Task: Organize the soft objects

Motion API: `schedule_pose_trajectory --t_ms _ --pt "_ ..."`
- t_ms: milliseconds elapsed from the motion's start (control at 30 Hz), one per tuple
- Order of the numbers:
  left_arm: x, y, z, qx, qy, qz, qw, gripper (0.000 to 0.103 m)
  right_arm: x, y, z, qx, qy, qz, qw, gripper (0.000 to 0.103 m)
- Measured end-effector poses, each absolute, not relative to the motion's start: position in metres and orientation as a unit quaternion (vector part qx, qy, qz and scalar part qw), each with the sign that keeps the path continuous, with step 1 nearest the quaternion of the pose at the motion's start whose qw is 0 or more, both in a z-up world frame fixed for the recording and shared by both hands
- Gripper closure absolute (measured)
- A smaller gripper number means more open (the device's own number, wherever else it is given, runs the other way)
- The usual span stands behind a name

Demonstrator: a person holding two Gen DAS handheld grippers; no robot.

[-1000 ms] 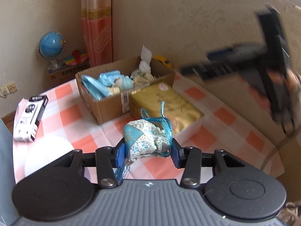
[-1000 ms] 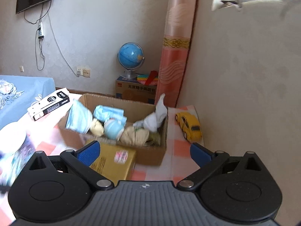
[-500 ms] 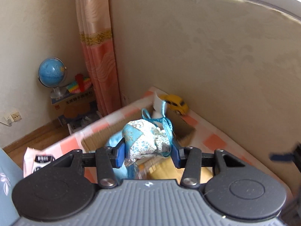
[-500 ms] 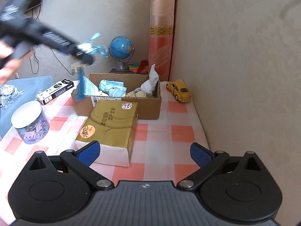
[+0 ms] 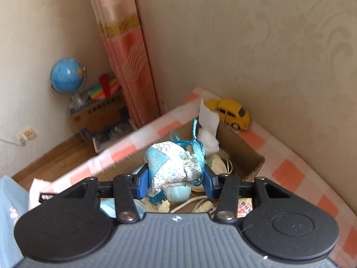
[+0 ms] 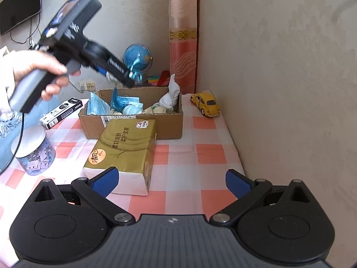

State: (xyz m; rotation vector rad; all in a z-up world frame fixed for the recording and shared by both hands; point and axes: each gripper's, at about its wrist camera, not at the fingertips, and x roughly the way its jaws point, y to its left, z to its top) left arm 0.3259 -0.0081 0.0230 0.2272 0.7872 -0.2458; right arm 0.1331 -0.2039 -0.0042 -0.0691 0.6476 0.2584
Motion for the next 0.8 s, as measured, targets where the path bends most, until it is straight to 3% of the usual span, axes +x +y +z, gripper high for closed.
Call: schedule_pose_trajectory --t_ms 233,267,300,367,800 --pt "0.334 -0.011 0.005 0.069 0.415 -0.098 0.902 0.054 0.132 -0.201 -0.005 -0.036 0.317 0.129 0.939 0.000" --pt "0.334 -0.011 0.004 0.063 0.415 -0.100 0.902 0.043 0.132 -0.200 -0.005 -0.038 0.317 0.130 0.939 0.000" --pt "0.333 -0.011 0.003 0.059 0.415 -0.101 0.902 0.024 0.131 -0.200 -0.005 -0.040 0.317 0.130 0.939 0.000" --pt "0.328 -0.011 0.006 0.059 0.398 -0.091 0.911 0.009 0.131 -0.200 -0.004 -0.040 0.315 0.129 0.939 0.000" --pt "0.269 0.003 0.027 0.056 0.328 -0.082 0.939 0.002 0.126 -0.193 0.001 -0.041 0.312 0.136 0.939 0.000"
